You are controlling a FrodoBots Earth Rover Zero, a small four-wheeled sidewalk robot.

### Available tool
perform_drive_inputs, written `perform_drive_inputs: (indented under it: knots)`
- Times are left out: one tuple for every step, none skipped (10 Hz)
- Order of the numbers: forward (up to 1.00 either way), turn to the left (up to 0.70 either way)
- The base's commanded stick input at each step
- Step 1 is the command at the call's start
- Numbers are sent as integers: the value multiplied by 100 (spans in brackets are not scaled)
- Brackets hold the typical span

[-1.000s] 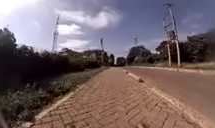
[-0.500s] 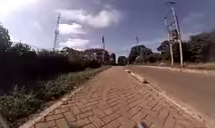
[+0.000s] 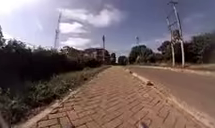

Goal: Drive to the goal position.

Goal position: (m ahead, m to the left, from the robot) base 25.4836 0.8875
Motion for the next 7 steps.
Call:
perform_drive_inputs:
  knots:
    - [70,-9]
    - [70,-20]
    - [70,-35]
    - [70,-34]
    - [70,-34]
    - [70,-22]
    - [70,0]
